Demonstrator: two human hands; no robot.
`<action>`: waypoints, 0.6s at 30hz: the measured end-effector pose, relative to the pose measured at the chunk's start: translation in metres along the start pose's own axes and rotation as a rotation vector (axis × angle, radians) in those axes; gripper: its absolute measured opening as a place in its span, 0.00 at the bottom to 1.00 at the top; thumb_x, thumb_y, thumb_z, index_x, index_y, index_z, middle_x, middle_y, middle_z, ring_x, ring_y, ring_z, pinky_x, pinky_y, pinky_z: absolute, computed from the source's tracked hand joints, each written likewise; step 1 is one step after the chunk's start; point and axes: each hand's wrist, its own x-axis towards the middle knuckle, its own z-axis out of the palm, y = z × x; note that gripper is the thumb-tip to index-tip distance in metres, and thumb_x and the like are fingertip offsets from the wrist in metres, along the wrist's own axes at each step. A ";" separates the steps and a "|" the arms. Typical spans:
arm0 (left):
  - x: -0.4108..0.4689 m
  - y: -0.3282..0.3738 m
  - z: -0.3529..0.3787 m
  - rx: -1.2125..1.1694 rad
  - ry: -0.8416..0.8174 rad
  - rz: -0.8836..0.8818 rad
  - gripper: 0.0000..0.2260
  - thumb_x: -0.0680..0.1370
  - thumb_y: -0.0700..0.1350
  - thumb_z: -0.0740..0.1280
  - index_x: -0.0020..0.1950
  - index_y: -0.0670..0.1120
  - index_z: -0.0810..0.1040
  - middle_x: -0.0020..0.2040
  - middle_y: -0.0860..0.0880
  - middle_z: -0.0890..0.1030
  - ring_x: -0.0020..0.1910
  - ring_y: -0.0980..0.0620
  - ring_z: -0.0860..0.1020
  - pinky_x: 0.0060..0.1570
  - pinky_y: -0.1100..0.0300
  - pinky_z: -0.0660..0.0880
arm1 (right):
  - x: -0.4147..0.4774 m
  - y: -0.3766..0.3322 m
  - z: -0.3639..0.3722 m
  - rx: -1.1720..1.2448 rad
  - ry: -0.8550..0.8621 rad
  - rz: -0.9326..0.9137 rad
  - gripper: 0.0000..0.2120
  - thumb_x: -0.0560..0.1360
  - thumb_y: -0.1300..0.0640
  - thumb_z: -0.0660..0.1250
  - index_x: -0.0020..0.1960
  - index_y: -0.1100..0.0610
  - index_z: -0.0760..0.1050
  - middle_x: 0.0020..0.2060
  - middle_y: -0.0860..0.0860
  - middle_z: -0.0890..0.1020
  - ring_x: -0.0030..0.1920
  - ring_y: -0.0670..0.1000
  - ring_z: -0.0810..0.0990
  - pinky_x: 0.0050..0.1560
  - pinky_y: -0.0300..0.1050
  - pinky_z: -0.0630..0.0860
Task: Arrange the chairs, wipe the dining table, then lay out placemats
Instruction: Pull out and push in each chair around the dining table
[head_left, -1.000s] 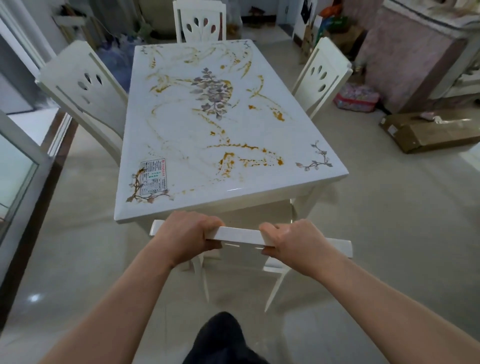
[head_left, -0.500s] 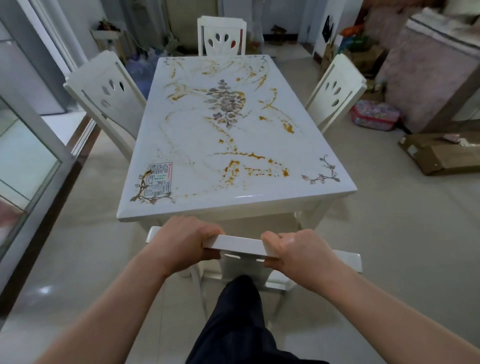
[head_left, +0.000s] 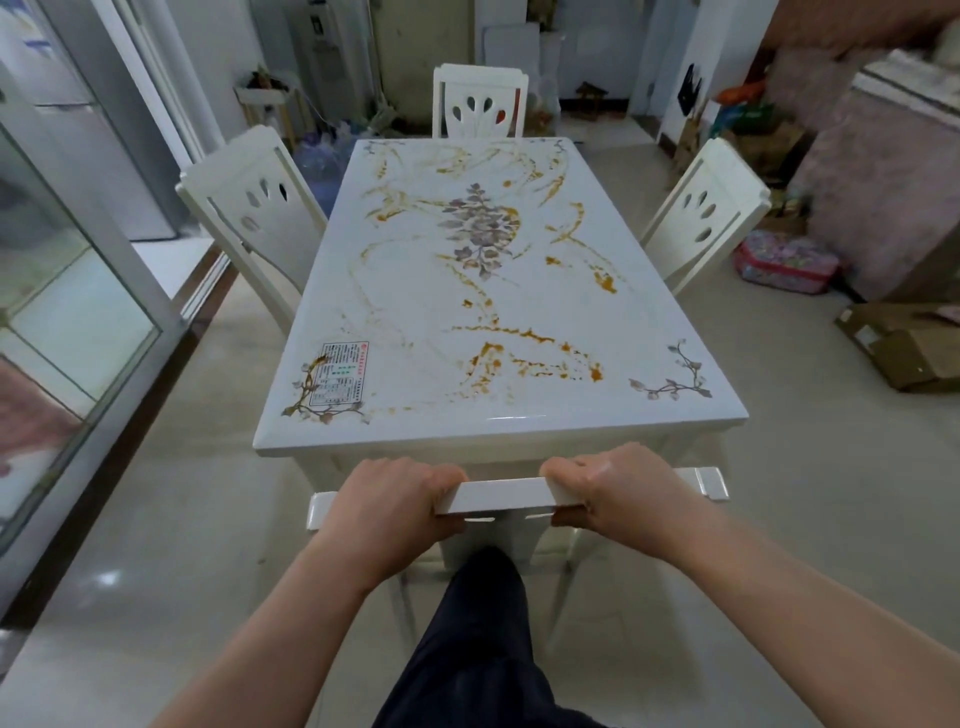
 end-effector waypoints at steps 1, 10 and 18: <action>-0.001 -0.002 0.003 -0.003 0.008 -0.015 0.15 0.77 0.61 0.60 0.61 0.59 0.72 0.50 0.54 0.81 0.50 0.50 0.78 0.41 0.58 0.67 | 0.004 0.002 0.003 -0.007 -0.003 -0.012 0.19 0.62 0.43 0.78 0.40 0.52 0.72 0.24 0.45 0.75 0.21 0.47 0.72 0.21 0.36 0.59; 0.009 0.000 0.030 0.010 0.002 -0.031 0.16 0.77 0.62 0.59 0.56 0.53 0.74 0.47 0.53 0.81 0.48 0.49 0.79 0.38 0.57 0.68 | -0.001 0.009 0.026 0.005 -0.011 -0.029 0.20 0.60 0.45 0.80 0.41 0.51 0.73 0.25 0.44 0.75 0.21 0.47 0.73 0.19 0.37 0.63; 0.026 0.006 0.037 -0.006 0.001 0.052 0.14 0.78 0.60 0.59 0.59 0.55 0.73 0.47 0.53 0.80 0.47 0.49 0.79 0.39 0.57 0.67 | -0.013 0.022 0.033 -0.022 -0.020 -0.006 0.19 0.62 0.44 0.78 0.41 0.52 0.74 0.25 0.45 0.75 0.21 0.48 0.72 0.19 0.37 0.65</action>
